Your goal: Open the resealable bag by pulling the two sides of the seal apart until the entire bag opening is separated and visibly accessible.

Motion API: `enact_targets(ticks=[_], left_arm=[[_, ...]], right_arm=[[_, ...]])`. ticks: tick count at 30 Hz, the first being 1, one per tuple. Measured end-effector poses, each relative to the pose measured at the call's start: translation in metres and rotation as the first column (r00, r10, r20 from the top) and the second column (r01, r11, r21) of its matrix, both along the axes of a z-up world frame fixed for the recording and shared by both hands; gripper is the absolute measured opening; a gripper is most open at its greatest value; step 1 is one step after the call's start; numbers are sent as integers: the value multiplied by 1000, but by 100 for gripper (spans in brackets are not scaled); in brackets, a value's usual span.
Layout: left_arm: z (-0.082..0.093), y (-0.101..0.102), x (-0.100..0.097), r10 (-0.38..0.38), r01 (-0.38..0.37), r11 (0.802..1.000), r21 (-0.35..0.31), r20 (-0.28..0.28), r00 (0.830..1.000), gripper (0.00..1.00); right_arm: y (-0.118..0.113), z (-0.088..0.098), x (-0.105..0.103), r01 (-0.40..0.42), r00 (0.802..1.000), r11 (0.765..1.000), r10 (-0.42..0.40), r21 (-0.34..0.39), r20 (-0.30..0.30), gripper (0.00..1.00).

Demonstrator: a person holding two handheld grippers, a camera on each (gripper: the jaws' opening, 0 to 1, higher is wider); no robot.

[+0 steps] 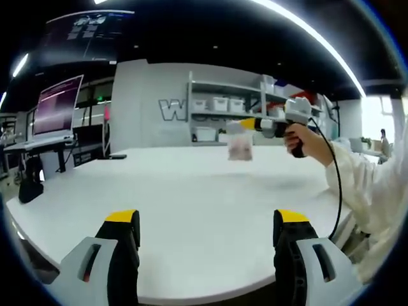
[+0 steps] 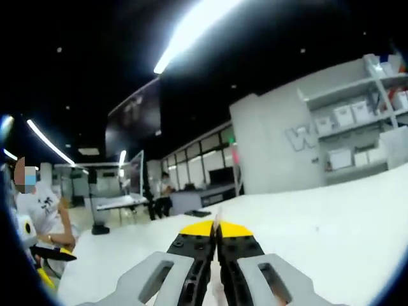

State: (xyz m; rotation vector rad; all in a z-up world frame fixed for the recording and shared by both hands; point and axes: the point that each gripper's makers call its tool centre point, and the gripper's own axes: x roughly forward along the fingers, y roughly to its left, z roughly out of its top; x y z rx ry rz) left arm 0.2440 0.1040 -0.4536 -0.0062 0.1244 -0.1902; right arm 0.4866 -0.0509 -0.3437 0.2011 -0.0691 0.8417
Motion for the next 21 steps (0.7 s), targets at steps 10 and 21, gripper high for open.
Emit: enact_targets(ticks=[10,21], left_arm=[[-1,-3,0,-7,7,1000,-4,3,1000,85],[-1,-3,0,-8,8,1000,7,9,1000,86]], right_arm=[[-3,0,-15,-24,1000,1000,24,-10,11,0],[-5,3,-38,-59,997,998,61,-39,55,0]])
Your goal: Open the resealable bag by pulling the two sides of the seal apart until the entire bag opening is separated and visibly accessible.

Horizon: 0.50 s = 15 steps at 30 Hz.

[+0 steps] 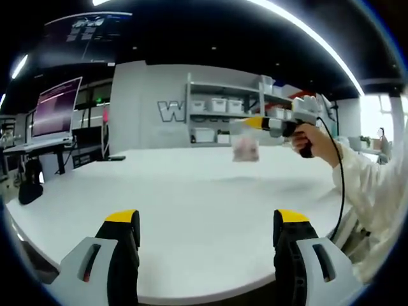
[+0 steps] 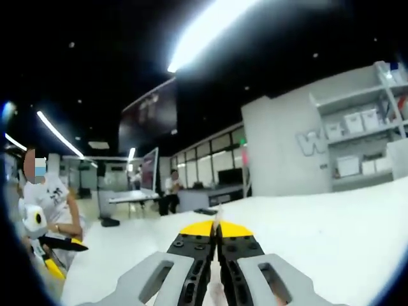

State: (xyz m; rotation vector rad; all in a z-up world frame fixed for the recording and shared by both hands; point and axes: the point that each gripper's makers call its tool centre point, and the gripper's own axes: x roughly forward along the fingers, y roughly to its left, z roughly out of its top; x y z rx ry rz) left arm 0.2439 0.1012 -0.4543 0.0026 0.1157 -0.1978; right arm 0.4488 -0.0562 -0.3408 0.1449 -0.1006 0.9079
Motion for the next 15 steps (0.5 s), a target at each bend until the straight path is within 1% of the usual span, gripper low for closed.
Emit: enact_targets(ticks=[6,10,12,15], left_arm=[[0,0,0,-2,2,1000,-3,-1,1000,86],[1,-1,-1,-4,4,1000,-2,3,1000,86],[1,-1,0,-5,5,1000,0,1,1000,86],[0,-2,0,-8,8,1000,3,-4,1000,86]], right_arm=[[-1,1,-6,-10,1000,1000,10,-2,9,0],[-1,1,-16,-21,1000,1000,21,1,12,0],[-3,0,-14,-23,1000,1000,23,-2,16,0],[-3,0,-19,-27,999,1000,27,-4,21,0]])
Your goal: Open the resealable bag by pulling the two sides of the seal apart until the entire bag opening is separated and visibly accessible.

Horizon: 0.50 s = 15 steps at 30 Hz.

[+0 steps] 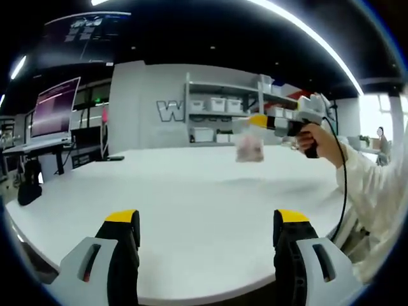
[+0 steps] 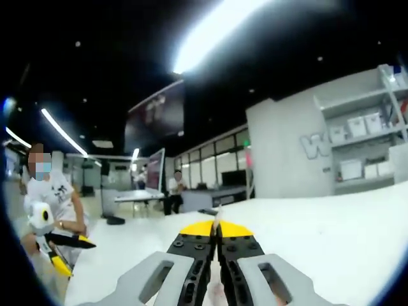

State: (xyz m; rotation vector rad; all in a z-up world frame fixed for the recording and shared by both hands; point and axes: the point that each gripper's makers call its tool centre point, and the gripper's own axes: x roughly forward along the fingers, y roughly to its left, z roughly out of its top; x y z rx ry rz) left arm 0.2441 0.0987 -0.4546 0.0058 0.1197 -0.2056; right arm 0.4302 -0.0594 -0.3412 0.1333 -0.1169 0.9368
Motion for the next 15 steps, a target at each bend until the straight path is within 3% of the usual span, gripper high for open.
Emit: enact_targets(ticks=[15], left_arm=[[-1,-5,3,-14,14,1000,15,-7,1000,86]], right_arm=[[-5,-1,-13,2,996,996,6,-87,87,0]])
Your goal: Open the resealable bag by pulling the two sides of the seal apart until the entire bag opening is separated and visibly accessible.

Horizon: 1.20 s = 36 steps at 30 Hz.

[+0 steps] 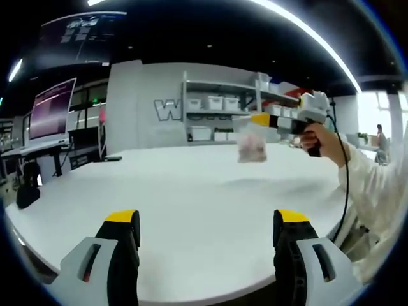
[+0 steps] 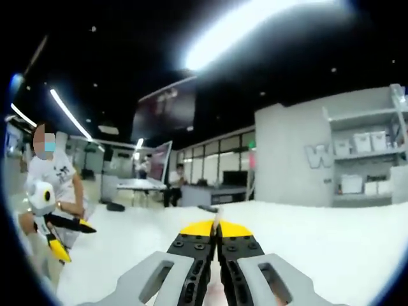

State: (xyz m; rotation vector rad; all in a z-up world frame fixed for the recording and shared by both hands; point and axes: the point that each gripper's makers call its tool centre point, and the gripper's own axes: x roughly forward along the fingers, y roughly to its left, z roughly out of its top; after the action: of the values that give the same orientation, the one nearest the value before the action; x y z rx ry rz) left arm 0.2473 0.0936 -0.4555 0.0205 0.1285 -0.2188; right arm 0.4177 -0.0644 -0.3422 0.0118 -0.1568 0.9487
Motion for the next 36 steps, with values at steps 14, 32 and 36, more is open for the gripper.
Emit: enact_targets(ticks=[14,32,36], left_arm=[[1,2,-1,4,-3,1000,-2,5,1000,86],[0,3,0,7,-7,1000,-6,3,1000,86],[-1,3,0,6,-6,1000,-7,2,1000,86]], right_arm=[[-2,3,-12,1,996,997,5,-82,84,0],[5,-13,-29,-21,994,987,39,-161,106,0],[4,-15,-31,-24,994,986,42,-167,105,0]])
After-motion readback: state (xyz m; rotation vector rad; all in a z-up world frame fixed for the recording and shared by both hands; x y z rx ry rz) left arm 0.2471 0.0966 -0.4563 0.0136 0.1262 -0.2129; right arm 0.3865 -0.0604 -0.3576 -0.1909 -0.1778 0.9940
